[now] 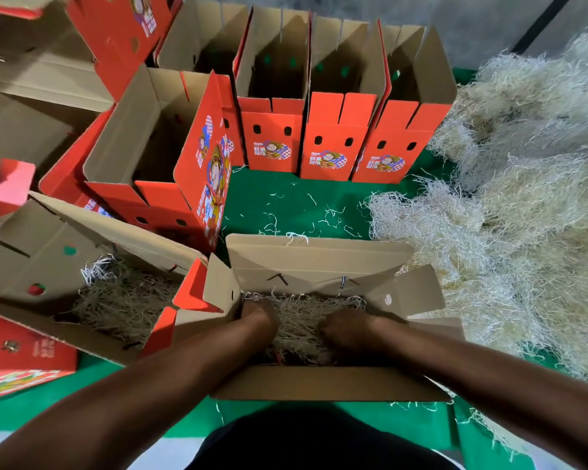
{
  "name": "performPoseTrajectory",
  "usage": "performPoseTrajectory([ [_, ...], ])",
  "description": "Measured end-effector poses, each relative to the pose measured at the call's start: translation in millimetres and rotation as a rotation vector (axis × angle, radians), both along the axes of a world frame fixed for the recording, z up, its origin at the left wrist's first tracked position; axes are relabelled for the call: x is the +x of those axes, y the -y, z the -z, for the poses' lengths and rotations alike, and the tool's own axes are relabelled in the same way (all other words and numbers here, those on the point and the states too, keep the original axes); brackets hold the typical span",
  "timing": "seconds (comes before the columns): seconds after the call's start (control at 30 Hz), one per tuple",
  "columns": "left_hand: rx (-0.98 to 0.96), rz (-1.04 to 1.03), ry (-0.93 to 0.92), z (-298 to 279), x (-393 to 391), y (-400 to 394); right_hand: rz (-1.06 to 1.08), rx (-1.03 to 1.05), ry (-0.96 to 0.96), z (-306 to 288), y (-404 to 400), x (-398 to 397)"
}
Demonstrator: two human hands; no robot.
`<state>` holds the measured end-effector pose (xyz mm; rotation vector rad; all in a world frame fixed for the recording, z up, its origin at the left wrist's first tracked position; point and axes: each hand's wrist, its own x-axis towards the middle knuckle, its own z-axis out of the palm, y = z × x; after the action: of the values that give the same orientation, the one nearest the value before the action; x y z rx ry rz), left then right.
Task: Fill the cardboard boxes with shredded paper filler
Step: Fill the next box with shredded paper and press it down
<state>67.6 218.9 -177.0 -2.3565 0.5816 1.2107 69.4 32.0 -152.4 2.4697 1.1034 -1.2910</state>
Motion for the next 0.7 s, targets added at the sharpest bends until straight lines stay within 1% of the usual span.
performPoseTrajectory([
  [0.07,0.013,0.001,-0.143,-6.5,9.3,3.0,-0.012,-0.023,0.026,-4.3,1.1,-0.2],
  [0.1,0.018,-0.055,-0.226,-13.0,12.7,5.6,-0.02,-0.039,0.042,-7.6,-2.2,0.8],
  [0.13,0.036,-0.101,-0.253,-21.3,15.9,9.0,-0.01,-0.045,0.055,-11.2,-7.5,3.1],
  [0.17,0.019,-0.157,-0.222,-26.3,16.4,9.8,0.012,-0.034,0.062,-14.4,-10.9,4.6],
  [0.2,-0.026,-0.171,-0.168,-29.7,18.1,9.5,0.022,-0.021,0.072,-16.3,-14.1,7.0],
  [0.27,-0.215,-0.183,-0.032,-31.7,15.9,10.6,0.05,-0.011,0.102,-15.8,-15.3,10.2],
  [0.3,-0.309,-0.179,0.011,-29.8,13.3,10.8,0.069,-0.01,0.102,-12.7,-14.4,10.7],
  [0.33,-0.374,-0.149,0.012,-25.6,10.0,11.8,0.109,-0.009,0.072,-7.7,-13.8,9.6],
  [0.4,-0.469,-0.131,-0.093,-19.0,3.6,17.9,0.193,-0.002,-0.061,0.3,-13.9,5.3],
  [0.43,-0.504,-0.199,-0.199,-13.8,-0.3,20.0,0.22,-0.02,-0.131,3.8,-13.6,2.8],
  [0.5,-0.495,-0.191,-0.343,-4.8,-5.8,21.3,0.238,-0.09,-0.212,10.2,-10.7,-0.2],
  [0.57,-0.482,-0.148,-0.36,0.7,-7.1,19.8,0.222,-0.111,-0.218,11.4,-7.3,-1.2],
  [0.7,-0.506,-0.175,-0.345,-3.1,-3.9,19.1,0.09,-0.13,-0.136,9.8,-4.5,0.7],
])
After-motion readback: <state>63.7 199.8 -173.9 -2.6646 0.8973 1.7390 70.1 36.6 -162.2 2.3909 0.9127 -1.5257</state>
